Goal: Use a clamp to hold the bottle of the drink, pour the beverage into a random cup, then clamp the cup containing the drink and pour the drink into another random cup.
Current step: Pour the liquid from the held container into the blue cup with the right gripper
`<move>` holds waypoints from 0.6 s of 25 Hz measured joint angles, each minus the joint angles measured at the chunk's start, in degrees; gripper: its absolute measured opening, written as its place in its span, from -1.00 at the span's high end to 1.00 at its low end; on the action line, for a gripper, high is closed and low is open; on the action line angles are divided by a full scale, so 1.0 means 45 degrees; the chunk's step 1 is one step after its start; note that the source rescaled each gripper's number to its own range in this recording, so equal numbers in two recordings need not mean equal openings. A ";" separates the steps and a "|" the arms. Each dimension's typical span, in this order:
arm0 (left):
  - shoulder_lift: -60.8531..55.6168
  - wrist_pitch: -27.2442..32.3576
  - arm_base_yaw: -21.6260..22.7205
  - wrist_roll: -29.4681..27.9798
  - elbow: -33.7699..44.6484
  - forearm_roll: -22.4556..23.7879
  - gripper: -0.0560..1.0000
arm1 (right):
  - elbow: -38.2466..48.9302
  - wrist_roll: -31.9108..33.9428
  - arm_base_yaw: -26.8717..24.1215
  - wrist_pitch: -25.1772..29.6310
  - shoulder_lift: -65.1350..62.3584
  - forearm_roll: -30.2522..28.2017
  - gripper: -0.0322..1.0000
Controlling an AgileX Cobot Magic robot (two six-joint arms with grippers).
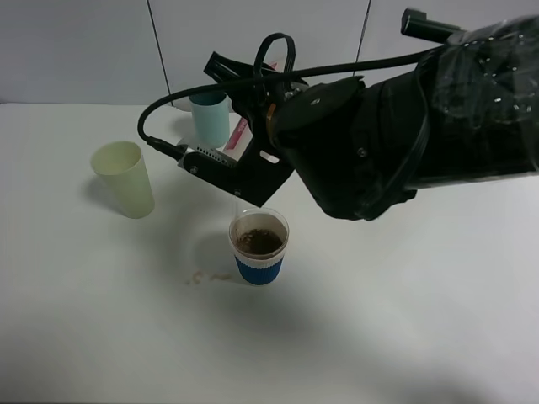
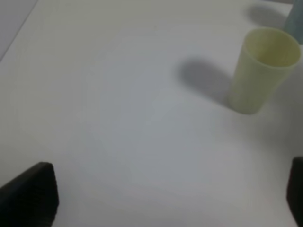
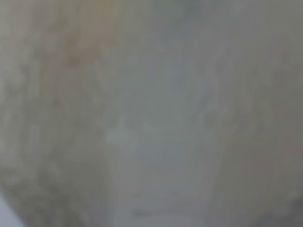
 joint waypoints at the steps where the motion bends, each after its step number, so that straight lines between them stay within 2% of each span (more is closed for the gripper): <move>1: 0.0000 0.0000 0.0000 0.0000 0.0000 0.0000 -0.80 | 0.0000 0.0048 0.0042 0.0000 0.0000 -0.0035 0.91; 10: 0.0000 0.0000 0.0000 0.0000 0.0000 0.0000 -0.80 | 0.0000 0.0178 0.0251 0.0058 0.0000 -0.0034 0.91; 15: 0.0000 0.0000 0.0000 0.0000 0.0000 0.0000 -0.80 | 0.0000 0.0178 0.0251 0.0124 0.0000 0.0526 0.91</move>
